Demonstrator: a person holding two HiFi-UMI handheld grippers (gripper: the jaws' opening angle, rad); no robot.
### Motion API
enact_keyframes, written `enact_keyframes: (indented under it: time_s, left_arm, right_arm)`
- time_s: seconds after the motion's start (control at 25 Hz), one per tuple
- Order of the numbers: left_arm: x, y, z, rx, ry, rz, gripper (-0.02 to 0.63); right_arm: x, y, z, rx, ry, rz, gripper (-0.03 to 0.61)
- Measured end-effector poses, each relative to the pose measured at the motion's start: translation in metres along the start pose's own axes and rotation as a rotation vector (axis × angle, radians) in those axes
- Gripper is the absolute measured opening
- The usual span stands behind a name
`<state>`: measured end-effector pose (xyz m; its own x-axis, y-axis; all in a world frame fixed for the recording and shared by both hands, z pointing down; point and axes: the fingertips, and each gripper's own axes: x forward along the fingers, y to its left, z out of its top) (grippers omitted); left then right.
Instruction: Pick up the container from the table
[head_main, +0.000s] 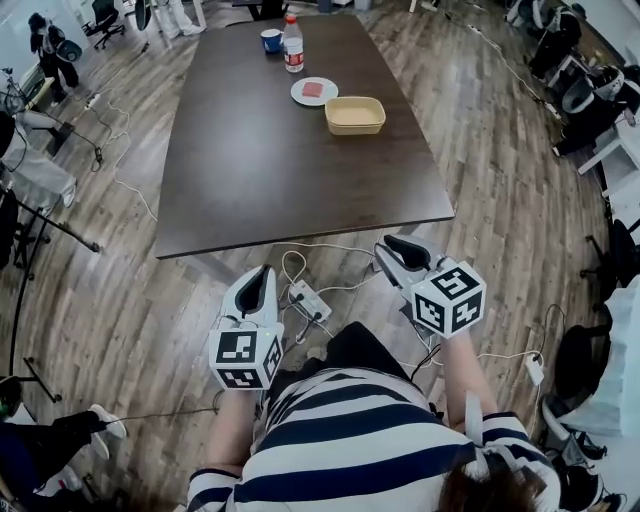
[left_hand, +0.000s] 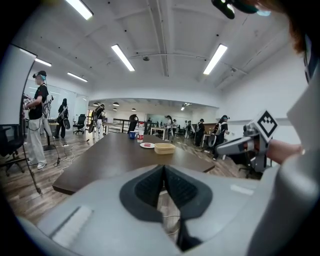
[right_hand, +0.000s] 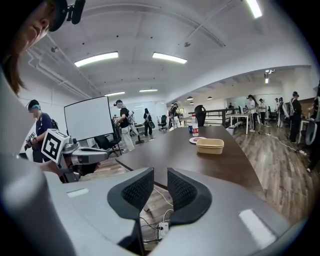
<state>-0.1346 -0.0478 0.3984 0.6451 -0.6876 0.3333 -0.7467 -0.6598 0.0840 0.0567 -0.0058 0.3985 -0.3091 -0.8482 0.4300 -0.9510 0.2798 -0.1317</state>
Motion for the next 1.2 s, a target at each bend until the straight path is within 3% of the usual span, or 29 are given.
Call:
enact_keyframes:
  time_s: [0.32,0.52,0.76,1.2]
  left_arm:
    - [0.043,0.017,0.019,0.005,-0.004,0.053,0.000]
    - [0.086,0.026,0.026,-0.041,-0.005,0.123,0.000]
    - [0.140,0.025,0.036,-0.081,0.020,0.144,0.000]
    - [0.218,0.024,0.050,-0.123,0.053,0.205,0.000]
  right_arm:
    - [0.059,-0.050,0.037,-0.087,-0.002,0.049,0.077]
    - [0.098,-0.094,0.058,-0.124,-0.002,0.091,0.081]
    - [0.136,-0.139,0.069,-0.245,0.047,0.110,0.093]
    - [0.195,-0.217,0.072,-0.314,0.123,0.156,0.095]
